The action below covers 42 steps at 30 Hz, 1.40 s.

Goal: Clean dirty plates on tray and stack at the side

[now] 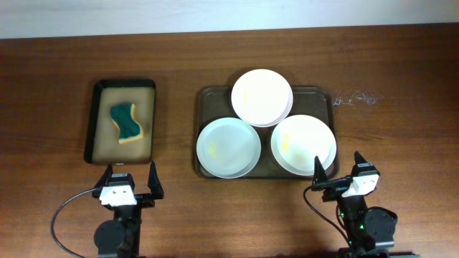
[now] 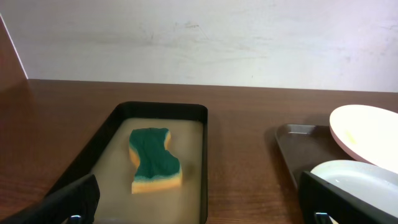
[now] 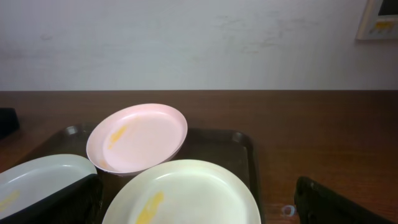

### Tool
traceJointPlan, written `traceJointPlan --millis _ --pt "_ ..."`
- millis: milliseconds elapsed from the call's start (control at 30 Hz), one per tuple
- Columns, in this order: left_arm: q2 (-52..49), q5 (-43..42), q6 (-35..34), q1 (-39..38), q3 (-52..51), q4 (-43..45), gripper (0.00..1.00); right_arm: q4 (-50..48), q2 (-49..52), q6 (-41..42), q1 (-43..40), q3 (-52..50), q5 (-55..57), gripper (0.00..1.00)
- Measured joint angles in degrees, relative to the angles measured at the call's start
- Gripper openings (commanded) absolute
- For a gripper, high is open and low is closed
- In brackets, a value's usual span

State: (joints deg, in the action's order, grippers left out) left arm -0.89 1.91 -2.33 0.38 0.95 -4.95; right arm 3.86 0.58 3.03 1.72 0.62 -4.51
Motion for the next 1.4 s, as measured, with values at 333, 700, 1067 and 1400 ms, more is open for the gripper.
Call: traceJointPlan --millis 333,700,1067,1400 --pt "0.0 0.0 0.0 0.0 0.0 0.0 0.99 0.0 0.0 0.0 0.0 0.0 0.0 0.98" --pt "0.0 0.0 0.0 0.0 0.0 0.0 1.0 0.0 0.0 0.0 0.0 0.0 0.0 0.98" --pt "0.0 0.0 0.0 0.0 0.0 0.0 0.99 0.0 0.0 0.0 0.0 0.0 0.0 0.98" --pt "0.0 -10.1 -2.1 0.0 -0.2 4.7 0.99 0.0 0.0 0.0 0.0 0.0 0.0 0.99"
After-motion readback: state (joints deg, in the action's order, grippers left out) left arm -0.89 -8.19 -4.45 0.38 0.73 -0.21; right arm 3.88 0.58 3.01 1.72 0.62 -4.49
